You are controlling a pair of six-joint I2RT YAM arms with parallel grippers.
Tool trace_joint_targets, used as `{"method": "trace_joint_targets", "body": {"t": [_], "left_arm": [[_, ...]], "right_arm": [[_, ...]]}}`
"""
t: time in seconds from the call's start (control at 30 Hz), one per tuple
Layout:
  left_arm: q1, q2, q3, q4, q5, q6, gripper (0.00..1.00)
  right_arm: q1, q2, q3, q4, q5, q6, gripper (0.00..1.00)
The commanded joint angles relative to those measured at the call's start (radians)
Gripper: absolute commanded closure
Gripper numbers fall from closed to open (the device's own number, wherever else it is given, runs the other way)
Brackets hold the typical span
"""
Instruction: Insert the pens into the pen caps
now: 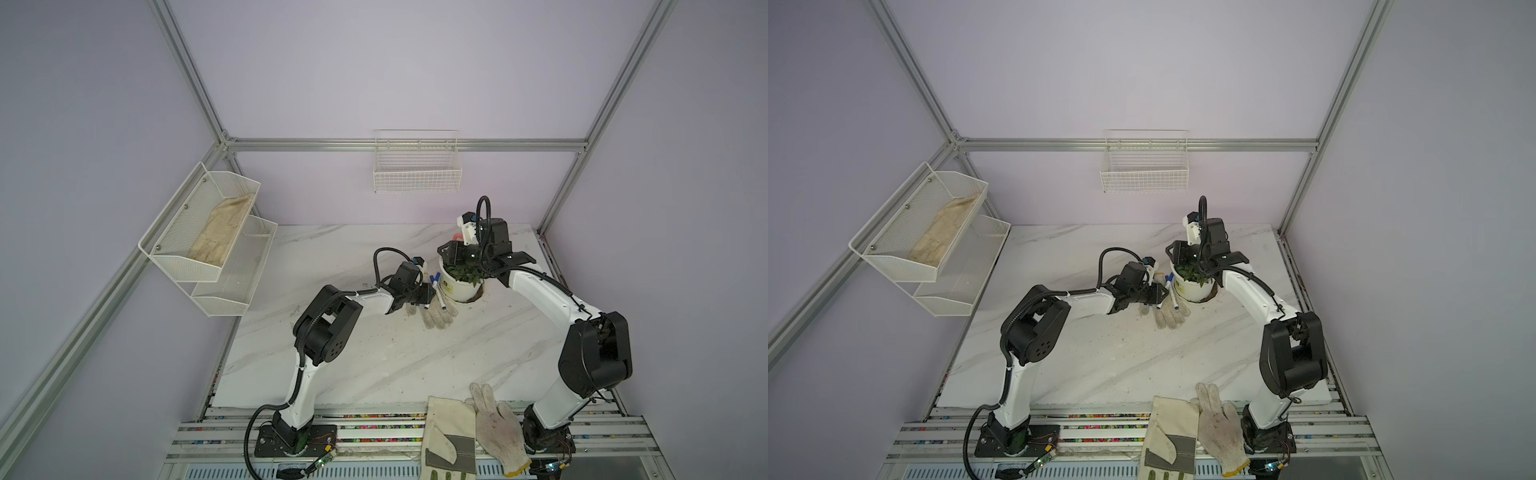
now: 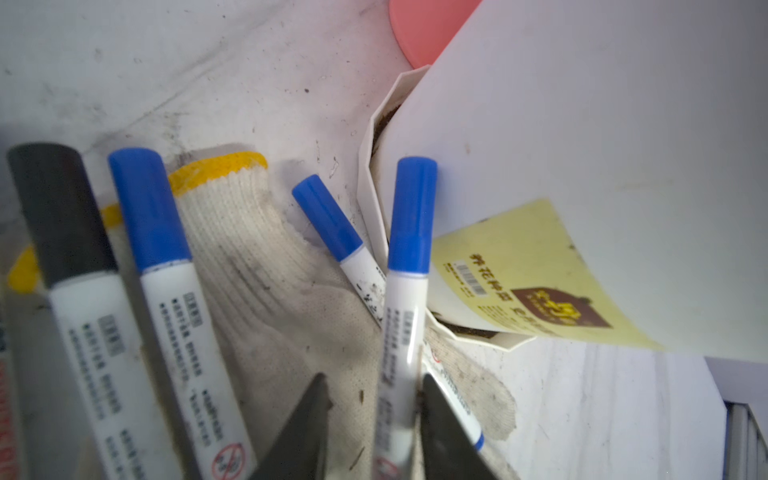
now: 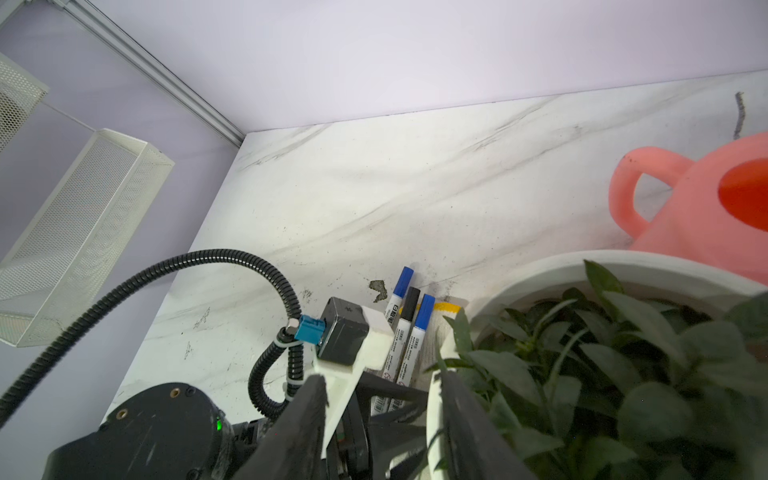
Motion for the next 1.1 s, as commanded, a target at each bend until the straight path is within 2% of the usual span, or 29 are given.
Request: {"method": "trace_joint_targets", "body": {"t": [0.0, 0.13, 0.17, 0.27, 0.33, 0.47, 0.6, 0.73, 1.07], "left_arm": [[0.006, -0.059, 0.095, -0.007, -0.005, 0.016, 0.55], [0.008, -0.073, 0.075, 0.02, -0.015, 0.012, 0.55], [0.01, -0.077, 0.069, 0.034, -0.005, 0.009, 0.59], [0.019, -0.095, 0.032, 0.097, 0.009, -0.018, 0.81], [0.029, -0.102, 0.006, 0.152, 0.021, -0.041, 0.87], [0.04, -0.097, 0.018, 0.15, 0.045, -0.056, 0.86], [0.04, -0.082, 0.036, 0.114, 0.056, -0.05, 0.7], [0.04, -0.069, 0.037, 0.08, 0.026, -0.051, 0.61], [0.04, -0.031, 0.068, 0.0, 0.003, -0.045, 0.71]], "right_arm": [[-0.005, 0.011, 0.031, -0.023, -0.005, 0.008, 0.53], [-0.004, 0.012, 0.029, -0.029, 0.007, 0.002, 0.53], [-0.005, 0.012, 0.032, -0.032, 0.009, -0.003, 0.53], [-0.004, 0.011, 0.035, -0.049, 0.025, -0.017, 0.53], [-0.005, 0.01, 0.032, -0.05, 0.026, -0.018, 0.53], [-0.004, 0.013, 0.035, -0.053, 0.023, -0.019, 0.53], [-0.005, 0.019, 0.038, -0.056, 0.021, -0.017, 0.53], [-0.005, 0.02, 0.038, -0.059, 0.021, -0.014, 0.53], [-0.005, 0.024, 0.039, -0.064, 0.019, -0.012, 0.53]]}}
